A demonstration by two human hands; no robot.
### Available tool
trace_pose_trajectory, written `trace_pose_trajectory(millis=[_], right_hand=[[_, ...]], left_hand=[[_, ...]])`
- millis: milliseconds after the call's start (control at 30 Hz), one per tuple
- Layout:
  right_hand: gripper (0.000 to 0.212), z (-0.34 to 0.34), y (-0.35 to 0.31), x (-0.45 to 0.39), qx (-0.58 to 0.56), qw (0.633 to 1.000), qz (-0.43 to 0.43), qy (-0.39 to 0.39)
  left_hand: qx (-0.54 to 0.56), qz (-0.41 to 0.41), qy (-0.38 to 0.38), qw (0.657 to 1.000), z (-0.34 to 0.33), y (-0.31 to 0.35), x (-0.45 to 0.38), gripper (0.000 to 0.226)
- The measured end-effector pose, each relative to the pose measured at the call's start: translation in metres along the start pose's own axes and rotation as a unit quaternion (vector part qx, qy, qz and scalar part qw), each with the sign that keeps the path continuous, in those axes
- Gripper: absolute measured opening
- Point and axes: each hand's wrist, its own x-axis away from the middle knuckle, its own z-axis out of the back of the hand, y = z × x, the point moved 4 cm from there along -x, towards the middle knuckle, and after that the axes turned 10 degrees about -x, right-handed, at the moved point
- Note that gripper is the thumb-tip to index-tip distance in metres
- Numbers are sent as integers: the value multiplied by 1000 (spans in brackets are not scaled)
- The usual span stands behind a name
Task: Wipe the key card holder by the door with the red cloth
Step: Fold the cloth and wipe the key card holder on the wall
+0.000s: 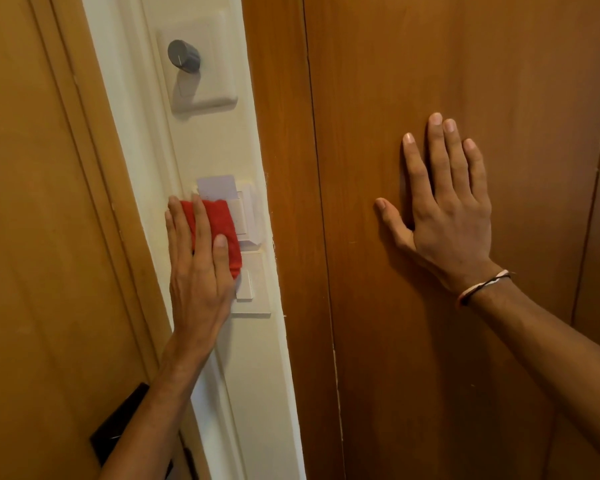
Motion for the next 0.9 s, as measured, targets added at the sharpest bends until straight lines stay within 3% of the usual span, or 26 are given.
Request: trace_pose_trajectory(millis=[100,267,433,600,767,900], right_hand=[[81,0,0,1,-8,1000,-4,-1],[81,1,-1,0,-9,1000,-6,-2],[82,0,0,0,-14,1000,-8,-6],[82,6,-2,-3,-33,999,-18,-36],[63,25,-46,-6,-214,974,-46,-56],[38,29,-110,-12,-393,898,-100,-173]], left_hand=[[-10,-7,-24,1000,-1,-4,16,62],[17,-5,-9,1000,11,3,-31,61],[-85,-8,-50,995,2,2,15,69],[-66,0,-67,996,3,4,22,67],[47,44,-57,996,10,2,21,79],[121,91,-42,988,16,-1,18,93]])
